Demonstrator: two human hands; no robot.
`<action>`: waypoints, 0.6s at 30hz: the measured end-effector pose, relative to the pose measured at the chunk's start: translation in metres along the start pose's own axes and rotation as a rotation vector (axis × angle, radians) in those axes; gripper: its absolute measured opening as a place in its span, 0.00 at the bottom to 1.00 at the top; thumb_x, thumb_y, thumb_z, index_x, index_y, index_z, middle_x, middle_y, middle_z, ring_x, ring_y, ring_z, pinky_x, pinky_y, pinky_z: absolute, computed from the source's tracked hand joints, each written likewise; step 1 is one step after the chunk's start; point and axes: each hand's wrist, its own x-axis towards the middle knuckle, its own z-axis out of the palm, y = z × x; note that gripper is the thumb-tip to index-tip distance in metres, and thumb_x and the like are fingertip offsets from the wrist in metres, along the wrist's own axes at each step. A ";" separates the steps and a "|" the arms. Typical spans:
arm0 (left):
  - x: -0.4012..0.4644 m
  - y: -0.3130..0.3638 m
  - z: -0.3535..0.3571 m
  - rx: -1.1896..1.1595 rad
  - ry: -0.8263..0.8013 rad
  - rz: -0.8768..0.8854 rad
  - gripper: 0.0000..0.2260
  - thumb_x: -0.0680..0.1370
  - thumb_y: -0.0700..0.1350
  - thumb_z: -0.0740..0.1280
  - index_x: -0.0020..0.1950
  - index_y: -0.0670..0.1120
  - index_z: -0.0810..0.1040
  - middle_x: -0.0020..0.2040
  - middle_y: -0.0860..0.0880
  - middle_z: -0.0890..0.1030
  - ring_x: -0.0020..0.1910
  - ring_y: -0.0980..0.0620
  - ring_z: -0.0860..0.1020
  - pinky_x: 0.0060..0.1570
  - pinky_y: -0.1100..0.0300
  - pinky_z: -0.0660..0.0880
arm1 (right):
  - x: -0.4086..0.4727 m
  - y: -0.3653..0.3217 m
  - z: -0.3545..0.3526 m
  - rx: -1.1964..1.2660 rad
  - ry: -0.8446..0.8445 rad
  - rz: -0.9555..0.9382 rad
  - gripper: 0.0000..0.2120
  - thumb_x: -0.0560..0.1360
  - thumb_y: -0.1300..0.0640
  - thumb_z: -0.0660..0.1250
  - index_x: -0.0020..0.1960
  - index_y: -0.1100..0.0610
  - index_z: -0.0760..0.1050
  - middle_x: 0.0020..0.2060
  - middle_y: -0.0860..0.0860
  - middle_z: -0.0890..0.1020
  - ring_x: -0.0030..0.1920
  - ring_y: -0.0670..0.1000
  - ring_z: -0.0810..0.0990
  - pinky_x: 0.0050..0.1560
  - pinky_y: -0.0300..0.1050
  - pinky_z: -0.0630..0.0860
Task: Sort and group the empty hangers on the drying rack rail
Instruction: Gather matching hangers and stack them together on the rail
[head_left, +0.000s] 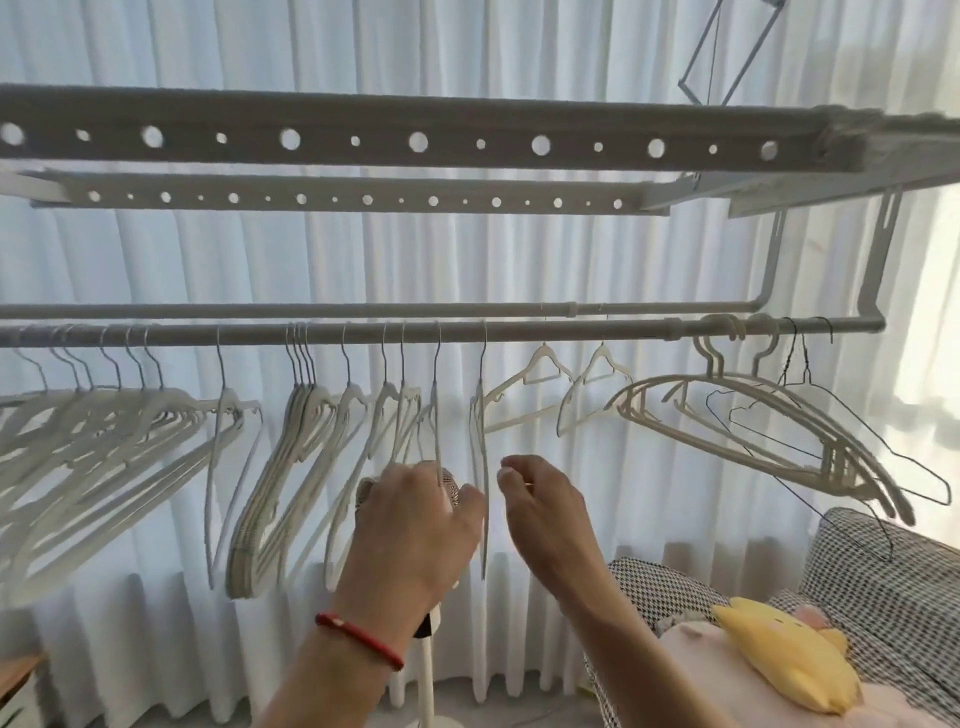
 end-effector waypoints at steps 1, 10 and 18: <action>-0.002 0.008 -0.001 0.110 0.081 0.050 0.18 0.79 0.56 0.62 0.62 0.45 0.79 0.58 0.47 0.78 0.58 0.47 0.77 0.55 0.56 0.74 | 0.008 0.008 -0.007 -0.003 0.021 0.008 0.08 0.81 0.54 0.60 0.53 0.48 0.79 0.48 0.41 0.81 0.47 0.38 0.77 0.43 0.28 0.67; 0.116 0.108 0.091 0.159 -0.237 0.224 0.10 0.78 0.41 0.63 0.56 0.39 0.76 0.60 0.39 0.78 0.60 0.41 0.77 0.53 0.55 0.73 | 0.161 0.074 -0.058 -0.034 0.067 0.119 0.05 0.81 0.54 0.59 0.52 0.52 0.73 0.52 0.51 0.75 0.54 0.52 0.73 0.56 0.46 0.69; 0.247 0.100 0.181 0.279 -0.159 -0.018 0.22 0.79 0.41 0.62 0.72 0.38 0.66 0.68 0.39 0.73 0.67 0.40 0.72 0.66 0.50 0.73 | 0.272 0.099 -0.048 0.159 -0.023 0.241 0.29 0.79 0.48 0.65 0.71 0.66 0.65 0.59 0.58 0.77 0.57 0.58 0.78 0.52 0.49 0.73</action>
